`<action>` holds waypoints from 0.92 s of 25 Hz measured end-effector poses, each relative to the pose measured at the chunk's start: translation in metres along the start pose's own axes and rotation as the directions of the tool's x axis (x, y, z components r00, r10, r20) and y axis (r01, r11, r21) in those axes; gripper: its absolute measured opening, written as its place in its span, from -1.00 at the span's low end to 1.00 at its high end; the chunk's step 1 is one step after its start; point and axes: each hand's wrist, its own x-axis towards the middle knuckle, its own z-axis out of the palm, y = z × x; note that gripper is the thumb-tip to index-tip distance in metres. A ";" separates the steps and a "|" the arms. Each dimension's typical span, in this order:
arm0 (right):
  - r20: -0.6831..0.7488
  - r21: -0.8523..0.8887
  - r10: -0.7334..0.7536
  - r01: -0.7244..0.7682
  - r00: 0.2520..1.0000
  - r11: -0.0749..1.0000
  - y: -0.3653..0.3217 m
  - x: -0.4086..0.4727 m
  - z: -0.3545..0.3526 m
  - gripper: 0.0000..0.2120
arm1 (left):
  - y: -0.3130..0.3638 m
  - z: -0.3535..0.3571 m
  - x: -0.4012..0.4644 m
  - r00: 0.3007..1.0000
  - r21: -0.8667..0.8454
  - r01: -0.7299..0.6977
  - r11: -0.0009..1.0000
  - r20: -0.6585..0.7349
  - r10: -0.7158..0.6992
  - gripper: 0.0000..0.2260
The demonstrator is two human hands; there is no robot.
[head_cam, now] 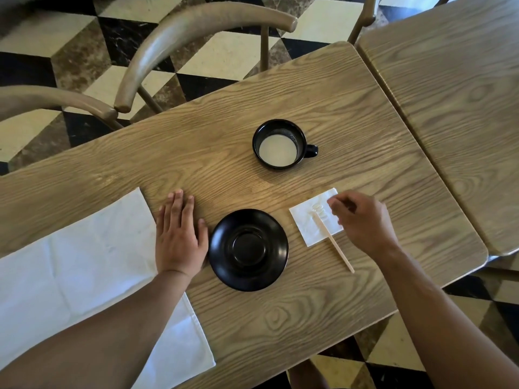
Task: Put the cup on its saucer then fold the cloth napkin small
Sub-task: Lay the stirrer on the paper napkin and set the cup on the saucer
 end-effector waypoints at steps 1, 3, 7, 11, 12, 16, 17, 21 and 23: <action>0.009 0.030 -0.012 0.012 1.000 0.999 -0.009 0.011 0.002 -0.85 | 0.000 0.001 0.000 1.000 0.003 -0.005 1.000 -0.001 0.005 -0.49; 0.015 0.069 -0.025 0.024 1.000 0.997 -0.024 0.031 0.004 -0.86 | -0.001 0.001 0.000 1.000 0.004 -0.014 1.000 -0.003 0.014 -0.49; -0.026 0.139 -0.026 0.029 0.999 0.990 -0.044 0.065 0.010 -0.89 | 0.000 0.002 0.000 1.000 0.009 -0.009 1.000 -0.004 0.009 -0.48; 0.011 0.199 0.009 -0.011 1.000 0.980 -0.048 0.086 0.013 -0.87 | 0.000 0.002 -0.001 1.000 0.011 -0.009 1.000 0.010 0.009 -0.48; 0.042 0.205 0.007 -0.016 0.999 0.979 -0.048 0.090 0.014 -0.85 | -0.001 0.001 0.000 1.000 0.012 -0.010 1.000 0.019 0.009 -0.48; 0.187 0.291 -0.004 -0.052 0.982 0.955 -0.052 0.099 0.018 -0.81 | 0.002 -0.002 0.000 0.999 0.017 0.007 1.000 0.051 -0.008 -0.47; 0.218 0.299 -0.008 -0.059 0.976 0.952 -0.053 0.101 0.018 -0.80 | 0.002 -0.003 0.001 0.999 0.013 0.009 1.000 0.053 -0.009 -0.47; 0.318 0.262 -0.060 -0.027 0.946 0.965 -0.050 0.107 0.020 -0.77 | 0.003 -0.004 0.001 0.998 0.011 0.009 1.000 0.056 -0.010 -0.47; 0.340 0.253 -0.098 0.009 0.935 0.967 -0.049 0.110 0.021 -0.76 | 0.004 -0.005 0.001 0.998 0.008 0.016 1.000 0.059 -0.016 -0.47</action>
